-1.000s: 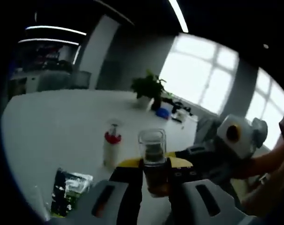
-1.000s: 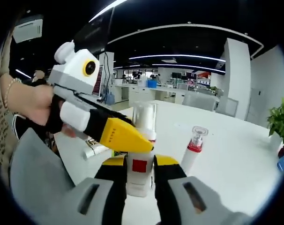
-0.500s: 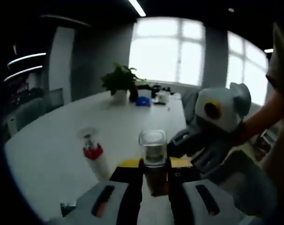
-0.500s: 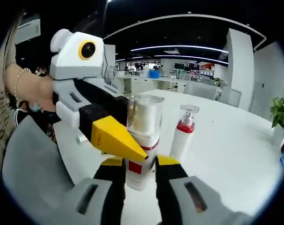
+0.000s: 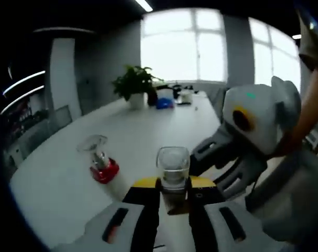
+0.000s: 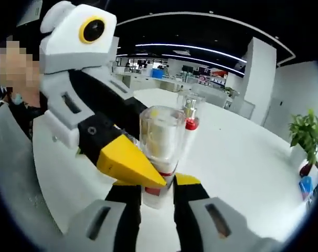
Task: Arrange the skincare products in the storage area until every visible bottle or jar stands upright without overlapping.
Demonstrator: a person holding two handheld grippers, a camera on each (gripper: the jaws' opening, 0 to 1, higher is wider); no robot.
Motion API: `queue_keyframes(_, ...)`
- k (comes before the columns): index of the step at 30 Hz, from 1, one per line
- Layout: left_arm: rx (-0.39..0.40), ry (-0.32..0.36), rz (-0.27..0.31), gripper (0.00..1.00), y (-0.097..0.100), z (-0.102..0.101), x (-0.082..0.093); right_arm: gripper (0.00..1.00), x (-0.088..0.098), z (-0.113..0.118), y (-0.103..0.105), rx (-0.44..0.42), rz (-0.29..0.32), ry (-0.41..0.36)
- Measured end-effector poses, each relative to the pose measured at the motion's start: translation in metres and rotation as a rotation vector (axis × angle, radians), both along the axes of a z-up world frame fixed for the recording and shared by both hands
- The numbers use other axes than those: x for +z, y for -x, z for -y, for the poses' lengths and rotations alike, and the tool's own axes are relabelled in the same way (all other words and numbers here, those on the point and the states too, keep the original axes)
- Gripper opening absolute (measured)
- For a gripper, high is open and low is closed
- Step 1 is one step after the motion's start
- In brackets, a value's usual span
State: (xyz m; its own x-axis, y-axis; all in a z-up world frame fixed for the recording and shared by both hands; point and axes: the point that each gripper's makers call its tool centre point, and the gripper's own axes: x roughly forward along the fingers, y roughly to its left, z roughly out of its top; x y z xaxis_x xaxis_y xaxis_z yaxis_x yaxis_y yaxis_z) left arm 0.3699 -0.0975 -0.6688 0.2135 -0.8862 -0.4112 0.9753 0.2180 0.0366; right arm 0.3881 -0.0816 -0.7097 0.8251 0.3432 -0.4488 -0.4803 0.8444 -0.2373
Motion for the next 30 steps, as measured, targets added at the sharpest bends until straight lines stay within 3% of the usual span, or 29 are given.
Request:
queue_keyframes(6,-0.003,-0.034,0.016,0.16,-0.016,0.004,-0.017,0.22,-0.016,0.005,-0.015,-0.033,-0.030,-0.008)
queue_keyframes(16,-0.035,-0.055,0.016,0.16,-0.020,0.002,-0.026,0.22,-0.025,0.004,-0.019,-0.065,-0.047,-0.017)
queue_keyframes(22,-0.064,-0.075,0.006,0.16,-0.016,-0.005,-0.033,0.22,-0.032,-0.004,-0.015,-0.083,-0.090,-0.038)
queue_keyframes(30,-0.057,-0.085,0.005,0.16,-0.020,-0.021,-0.033,0.22,-0.033,-0.023,-0.018,-0.091,-0.100,-0.077)
